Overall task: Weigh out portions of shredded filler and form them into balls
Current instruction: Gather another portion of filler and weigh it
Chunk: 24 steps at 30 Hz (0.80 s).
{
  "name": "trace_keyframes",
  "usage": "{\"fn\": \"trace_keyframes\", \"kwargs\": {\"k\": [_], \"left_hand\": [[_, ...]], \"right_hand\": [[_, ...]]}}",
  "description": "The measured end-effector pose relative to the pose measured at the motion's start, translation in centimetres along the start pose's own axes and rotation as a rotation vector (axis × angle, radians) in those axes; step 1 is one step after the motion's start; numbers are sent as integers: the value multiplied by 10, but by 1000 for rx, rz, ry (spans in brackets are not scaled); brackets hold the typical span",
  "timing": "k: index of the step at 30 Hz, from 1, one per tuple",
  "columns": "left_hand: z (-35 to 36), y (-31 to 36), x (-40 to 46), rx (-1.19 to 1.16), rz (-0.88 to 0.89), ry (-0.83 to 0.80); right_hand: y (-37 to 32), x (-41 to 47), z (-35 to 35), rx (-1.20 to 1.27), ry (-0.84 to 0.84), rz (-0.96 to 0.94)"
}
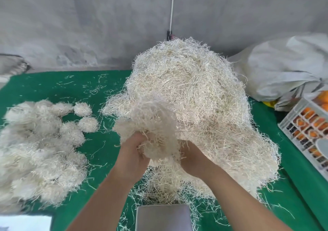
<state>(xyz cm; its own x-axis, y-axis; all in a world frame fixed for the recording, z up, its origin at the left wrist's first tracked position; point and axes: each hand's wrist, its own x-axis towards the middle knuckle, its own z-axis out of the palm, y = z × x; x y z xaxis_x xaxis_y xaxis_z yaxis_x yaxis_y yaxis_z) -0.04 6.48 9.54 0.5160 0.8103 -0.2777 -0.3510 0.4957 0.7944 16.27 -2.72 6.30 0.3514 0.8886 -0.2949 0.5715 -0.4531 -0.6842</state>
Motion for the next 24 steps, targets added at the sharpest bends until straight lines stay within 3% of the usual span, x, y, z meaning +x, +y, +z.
{"fn": "trace_keyframes", "kwargs": {"k": [2,3,5,6,8,12,15,18,21,24], "left_hand": [[-9,9,-1,-201,-15,-72],[-10,16,-2,-269,-28,-200],[-18,25,-4,-303,-23,-315],[-22,28,-2,-264,73,-319],[-29,32,3,-152,202,-184],[-51,24,10,-113,-37,219],[-49,19,10,-120,-79,146],[-58,22,4,-199,16,46],[-83,34,9,-344,-2,248],[-82,34,11,-262,-23,309]], "right_hand": [[4,-1,5,-20,19,-108],[10,-1,7,-73,26,-133],[26,2,5,-92,43,-90],[35,4,2,-51,36,-54],[50,8,-1,105,71,69],[76,14,-18,870,131,468],[82,14,-34,1310,16,588],[88,21,-48,1460,44,634],[105,25,-65,1594,273,732],[103,27,-68,1396,286,634]]}}
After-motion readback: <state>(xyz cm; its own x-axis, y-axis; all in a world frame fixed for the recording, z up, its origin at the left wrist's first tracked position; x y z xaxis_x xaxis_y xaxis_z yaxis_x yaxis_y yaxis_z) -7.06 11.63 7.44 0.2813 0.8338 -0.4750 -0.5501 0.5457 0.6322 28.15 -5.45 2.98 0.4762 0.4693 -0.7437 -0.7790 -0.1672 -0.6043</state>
